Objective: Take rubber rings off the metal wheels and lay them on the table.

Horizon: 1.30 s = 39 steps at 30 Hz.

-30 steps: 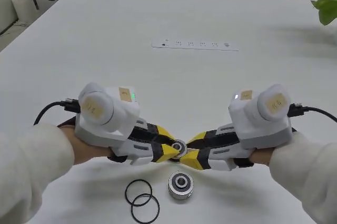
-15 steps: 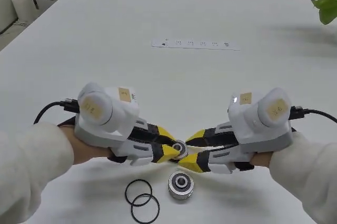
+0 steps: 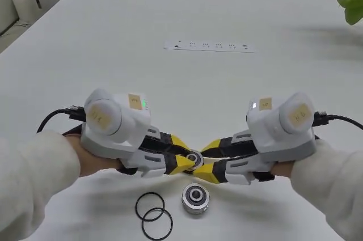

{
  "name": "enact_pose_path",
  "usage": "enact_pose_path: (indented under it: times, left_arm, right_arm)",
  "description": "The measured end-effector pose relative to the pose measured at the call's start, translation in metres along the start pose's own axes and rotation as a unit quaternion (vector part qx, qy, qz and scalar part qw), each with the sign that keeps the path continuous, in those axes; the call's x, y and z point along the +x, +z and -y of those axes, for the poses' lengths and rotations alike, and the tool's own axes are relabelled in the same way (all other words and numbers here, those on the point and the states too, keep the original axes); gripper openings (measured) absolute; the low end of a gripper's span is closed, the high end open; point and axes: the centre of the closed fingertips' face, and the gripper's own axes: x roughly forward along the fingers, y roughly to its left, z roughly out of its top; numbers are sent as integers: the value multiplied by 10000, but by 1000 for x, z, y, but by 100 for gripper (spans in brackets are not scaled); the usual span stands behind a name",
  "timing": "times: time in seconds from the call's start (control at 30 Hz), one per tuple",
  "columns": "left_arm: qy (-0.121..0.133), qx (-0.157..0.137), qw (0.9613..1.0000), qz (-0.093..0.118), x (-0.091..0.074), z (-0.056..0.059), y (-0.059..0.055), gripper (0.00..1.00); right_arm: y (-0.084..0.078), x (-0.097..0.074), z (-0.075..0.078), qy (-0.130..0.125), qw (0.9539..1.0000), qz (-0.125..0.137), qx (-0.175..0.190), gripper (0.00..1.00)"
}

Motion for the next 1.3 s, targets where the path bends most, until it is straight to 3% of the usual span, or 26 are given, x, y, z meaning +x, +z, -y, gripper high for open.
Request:
enact_pose_path:
  times: [0.5,0.73,0.97,1.3]
  left_arm:
    - [17,-25,10000,13,0,0,0,13]
    - [10,-15,10000,18,0,0,0,13]
    - [4,-15,10000,24,0,1,0,13]
    - [9,-27,10000,27,1,1,0,13]
  right_arm:
    - [-5,-5,1,92,9996,-127,228,14]
    - [-6,-5,0,100,9998,-150,27,12]
    - [-1,1,-1,50,9999,-30,-102,21]
    - [-6,-3,0,80,9998,-172,-10,14]
